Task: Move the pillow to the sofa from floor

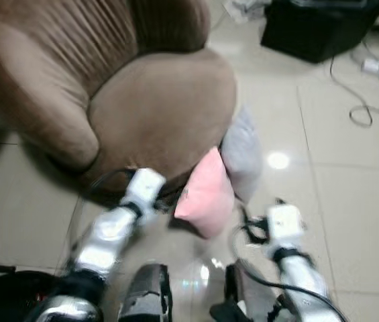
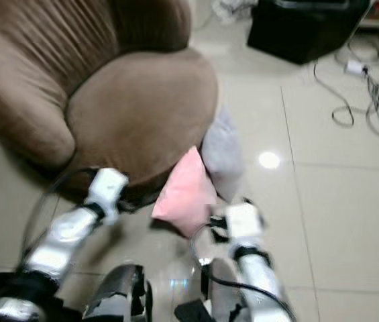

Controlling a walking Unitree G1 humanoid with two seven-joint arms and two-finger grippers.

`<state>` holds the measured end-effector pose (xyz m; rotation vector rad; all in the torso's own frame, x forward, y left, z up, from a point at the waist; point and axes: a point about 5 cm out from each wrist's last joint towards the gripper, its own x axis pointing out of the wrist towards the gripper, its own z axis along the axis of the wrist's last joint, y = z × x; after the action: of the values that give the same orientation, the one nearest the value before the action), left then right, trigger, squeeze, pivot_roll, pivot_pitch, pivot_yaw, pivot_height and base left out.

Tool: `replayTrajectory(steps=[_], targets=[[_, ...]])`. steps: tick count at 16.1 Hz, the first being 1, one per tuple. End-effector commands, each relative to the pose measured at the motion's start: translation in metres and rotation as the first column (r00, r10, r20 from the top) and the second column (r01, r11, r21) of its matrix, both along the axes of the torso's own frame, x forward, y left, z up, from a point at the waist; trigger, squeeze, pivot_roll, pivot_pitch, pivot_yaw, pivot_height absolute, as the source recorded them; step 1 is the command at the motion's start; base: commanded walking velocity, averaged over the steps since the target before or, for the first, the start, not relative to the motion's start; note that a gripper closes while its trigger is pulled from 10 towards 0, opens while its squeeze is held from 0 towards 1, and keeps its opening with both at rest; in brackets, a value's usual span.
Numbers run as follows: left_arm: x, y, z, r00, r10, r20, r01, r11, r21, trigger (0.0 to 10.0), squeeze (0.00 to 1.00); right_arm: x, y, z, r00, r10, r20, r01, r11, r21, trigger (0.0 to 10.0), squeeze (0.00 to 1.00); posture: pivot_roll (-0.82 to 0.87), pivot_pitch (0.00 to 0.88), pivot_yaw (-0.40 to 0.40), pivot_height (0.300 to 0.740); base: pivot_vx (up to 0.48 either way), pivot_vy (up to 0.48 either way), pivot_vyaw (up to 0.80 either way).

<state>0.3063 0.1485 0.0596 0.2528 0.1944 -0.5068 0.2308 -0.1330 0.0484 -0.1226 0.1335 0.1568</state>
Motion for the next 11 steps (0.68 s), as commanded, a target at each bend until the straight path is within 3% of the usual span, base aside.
replayTrajectory(steps=[1,5,11], targets=[[-0.0035,-0.0082,-0.0042,1.0,-0.025,-0.013,0.025,1.0,-0.005,10.0,1.0,-0.0074,-0.0091,-0.0066,0.999,-0.024,-0.035,0.023,1.0,-0.016,10.0,0.0,0.01,0.274,0.036,0.67,0.315,0.0,0.0],[-0.0032,-0.0083,-0.0039,0.999,-0.03,-0.011,0.031,0.999,0.009,10.0,1.0,-0.0075,-0.0086,-0.0062,0.999,-0.025,-0.033,0.024,1.0,-0.014,10.0,0.0,0.01,0.277,0.037,0.67,0.48,0.0,0.0],[-0.0036,-0.0076,-0.0049,0.999,-0.026,-0.018,0.027,1.0,0.01,10.0,1.0,-0.0074,-0.008,-0.006,0.999,-0.025,-0.033,0.024,1.0,-0.012,10.0,0.0,0.02,0.283,0.039,0.67,0.0,0.0,0.0]])
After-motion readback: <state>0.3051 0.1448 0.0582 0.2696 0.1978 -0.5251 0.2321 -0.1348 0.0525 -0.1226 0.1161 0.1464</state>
